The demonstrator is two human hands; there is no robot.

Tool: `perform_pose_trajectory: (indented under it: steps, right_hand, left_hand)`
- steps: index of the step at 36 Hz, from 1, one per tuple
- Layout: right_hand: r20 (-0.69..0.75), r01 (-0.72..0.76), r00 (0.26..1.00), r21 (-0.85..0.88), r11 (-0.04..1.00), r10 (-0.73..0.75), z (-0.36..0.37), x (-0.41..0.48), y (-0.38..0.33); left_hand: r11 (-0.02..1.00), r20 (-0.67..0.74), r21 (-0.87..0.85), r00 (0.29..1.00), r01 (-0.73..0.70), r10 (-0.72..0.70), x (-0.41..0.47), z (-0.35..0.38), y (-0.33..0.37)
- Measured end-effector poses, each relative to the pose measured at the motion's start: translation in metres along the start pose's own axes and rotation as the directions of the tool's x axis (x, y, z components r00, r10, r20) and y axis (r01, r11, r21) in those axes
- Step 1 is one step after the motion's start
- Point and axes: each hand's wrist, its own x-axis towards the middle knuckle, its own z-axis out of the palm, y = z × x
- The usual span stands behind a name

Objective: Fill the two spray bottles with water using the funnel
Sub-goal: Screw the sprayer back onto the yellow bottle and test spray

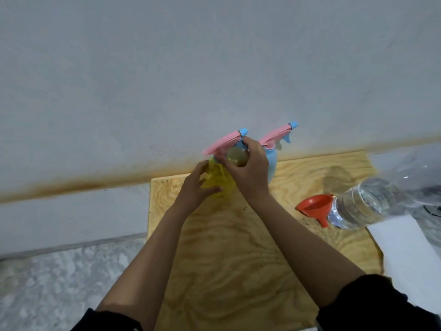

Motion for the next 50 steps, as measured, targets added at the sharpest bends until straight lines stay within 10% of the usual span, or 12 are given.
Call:
perform_pose_trajectory:
  steps: [27, 42, 50]
  right_hand:
    - [0.001, -0.054, 0.999, 0.030, 0.998, 0.054, 0.017, -0.011, 0.002]
    - [0.100, -0.022, 0.995, -0.029, 0.999, 0.025, -0.050, -0.047, 0.010]
    - [0.183, -0.283, 0.928, -0.222, 0.933, 0.325, -0.152, -0.106, 0.057]
  left_hand:
    - [0.989, -0.267, 0.126, 0.958, -0.073, 0.105, -0.016, 0.006, 0.010]
    - [0.917, -0.133, 0.398, 0.990, 0.006, 0.051, -0.065, 0.023, 0.053]
    - [0.916, 0.062, 0.350, 0.980, -0.197, 0.187, -0.099, 0.092, 0.119]
